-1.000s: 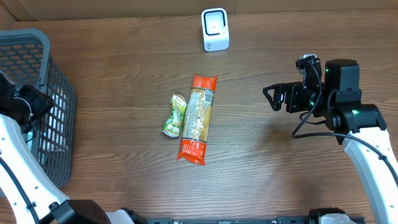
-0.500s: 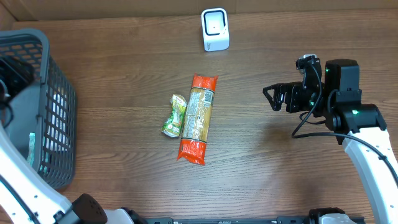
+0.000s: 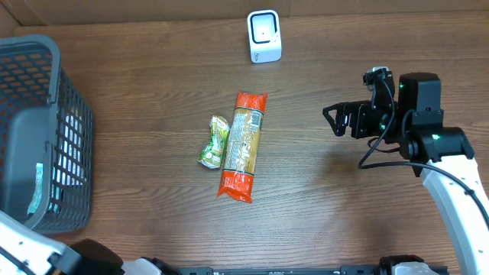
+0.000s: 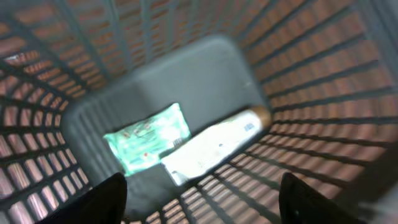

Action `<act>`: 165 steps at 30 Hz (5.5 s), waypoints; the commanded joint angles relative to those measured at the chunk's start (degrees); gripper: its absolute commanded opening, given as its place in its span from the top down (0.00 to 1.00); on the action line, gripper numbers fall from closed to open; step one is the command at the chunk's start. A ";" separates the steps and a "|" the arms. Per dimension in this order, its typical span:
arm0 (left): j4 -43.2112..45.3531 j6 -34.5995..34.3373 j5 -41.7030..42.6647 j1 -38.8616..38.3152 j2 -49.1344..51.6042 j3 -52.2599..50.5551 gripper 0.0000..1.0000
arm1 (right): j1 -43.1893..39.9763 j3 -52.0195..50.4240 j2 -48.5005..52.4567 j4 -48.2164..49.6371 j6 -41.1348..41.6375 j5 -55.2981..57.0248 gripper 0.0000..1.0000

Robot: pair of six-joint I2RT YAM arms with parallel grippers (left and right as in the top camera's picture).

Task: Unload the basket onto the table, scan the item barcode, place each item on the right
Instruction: 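Reach the left gripper into the basket toward the white bottle, then grasp the white gold-capped bottle with the left gripper and lift, then lower the white bottle onto the table beside the tea pouch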

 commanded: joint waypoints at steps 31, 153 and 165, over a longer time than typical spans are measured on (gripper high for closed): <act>40.37 46.03 12.94 -9.68 26.56 -26.45 0.14 | 0.26 1.42 2.05 -0.02 -0.07 -0.11 0.00; 28.11 -3.08 -9.27 -63.10 -1.18 -42.36 0.96 | 0.26 1.42 2.05 1.16 -0.09 -0.31 0.00; 40.15 3.39 -12.28 -63.10 -1.18 -51.98 0.96 | 0.26 1.40 2.05 0.85 -0.09 -0.28 0.00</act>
